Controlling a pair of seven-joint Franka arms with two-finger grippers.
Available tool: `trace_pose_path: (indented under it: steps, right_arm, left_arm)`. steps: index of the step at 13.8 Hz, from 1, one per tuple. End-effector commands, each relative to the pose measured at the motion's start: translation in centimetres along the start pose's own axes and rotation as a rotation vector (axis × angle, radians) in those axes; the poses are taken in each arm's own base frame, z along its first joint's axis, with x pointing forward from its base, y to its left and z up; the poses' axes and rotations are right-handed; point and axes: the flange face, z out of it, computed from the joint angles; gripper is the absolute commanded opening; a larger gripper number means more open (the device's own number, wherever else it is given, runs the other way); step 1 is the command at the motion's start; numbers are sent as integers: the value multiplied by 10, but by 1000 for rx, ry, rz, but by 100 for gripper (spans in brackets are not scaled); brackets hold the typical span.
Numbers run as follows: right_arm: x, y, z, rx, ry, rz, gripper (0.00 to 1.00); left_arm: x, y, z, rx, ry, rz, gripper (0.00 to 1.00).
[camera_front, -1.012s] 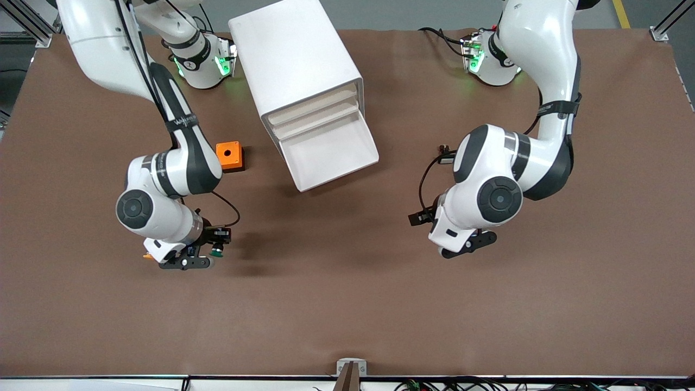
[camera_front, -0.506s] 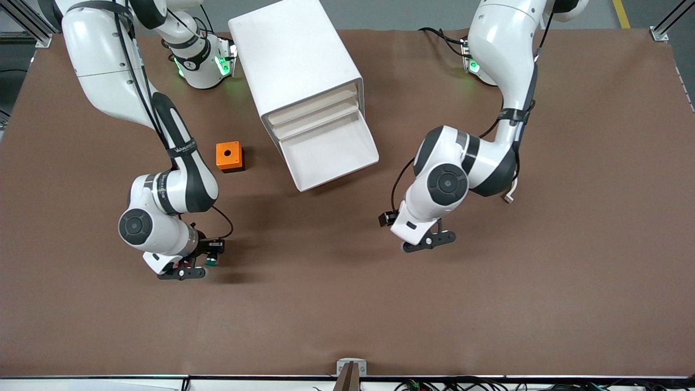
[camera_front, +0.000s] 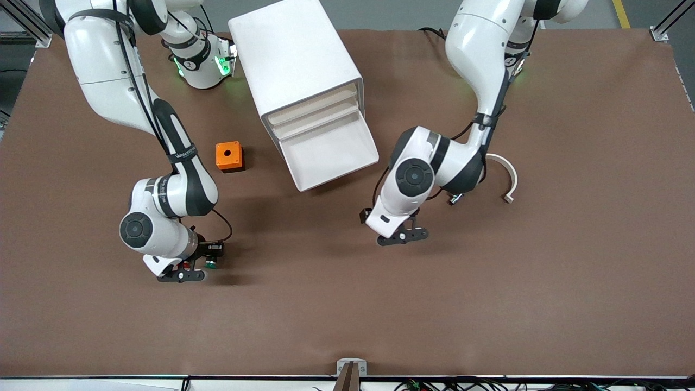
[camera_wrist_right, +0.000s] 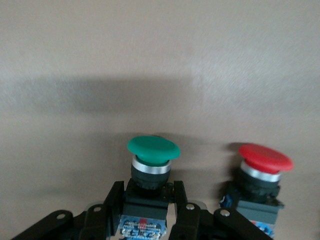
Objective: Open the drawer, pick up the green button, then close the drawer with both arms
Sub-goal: 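Set the green button beside the red button with the right gripper, then push the drawer closed with the left gripper while the right gripper withdraws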
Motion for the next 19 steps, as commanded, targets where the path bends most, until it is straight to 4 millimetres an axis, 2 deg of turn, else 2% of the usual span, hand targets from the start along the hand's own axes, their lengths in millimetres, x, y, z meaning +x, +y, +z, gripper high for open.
trace_pose_path:
  steps: [1,2,3,5,6,9,10,12,13,14,16,19]
  right_arm:
    - [15,17,-20,23,31,32,100]
    - [16,17,-22,23,34,27,100]
    - [17,21,-29,23,42,30,100]
    - [17,22,-55,20,70,20,100]
    - [16,24,-70,22,72,14,100]
    - [10,27,-126,28,78,9,100]
    - [7,25,-143,30,85,6,100]
    - [-2,26,-175,28,72,4,100]
    - [-7,31,-193,13,76,-2,100]
    - [-13,44,-214,-19,72,-4,100]
    - [-30,52,-252,-41,56,-1,100]
    - [-53,84,-308,-34,100,55,100]
  left_arm:
    - [-18,16,20,32,12,-5,100]
    - [-22,19,23,34,8,-26,100]
    - [-37,33,24,27,0,-33,100]
    - [-58,50,23,22,-11,-69,100]
    - [-66,56,26,27,-17,-84,100]
    - [-96,72,49,54,-42,-84,100]
    - [-99,75,48,50,-44,-94,100]
    - [-121,87,53,54,-80,-101,100]
    - [-131,89,54,73,-106,-111,100]
    - [-142,92,57,94,-136,-106,100]
    - [-159,95,59,130,-187,-104,100]
    - [-189,106,68,156,-237,-116,100]
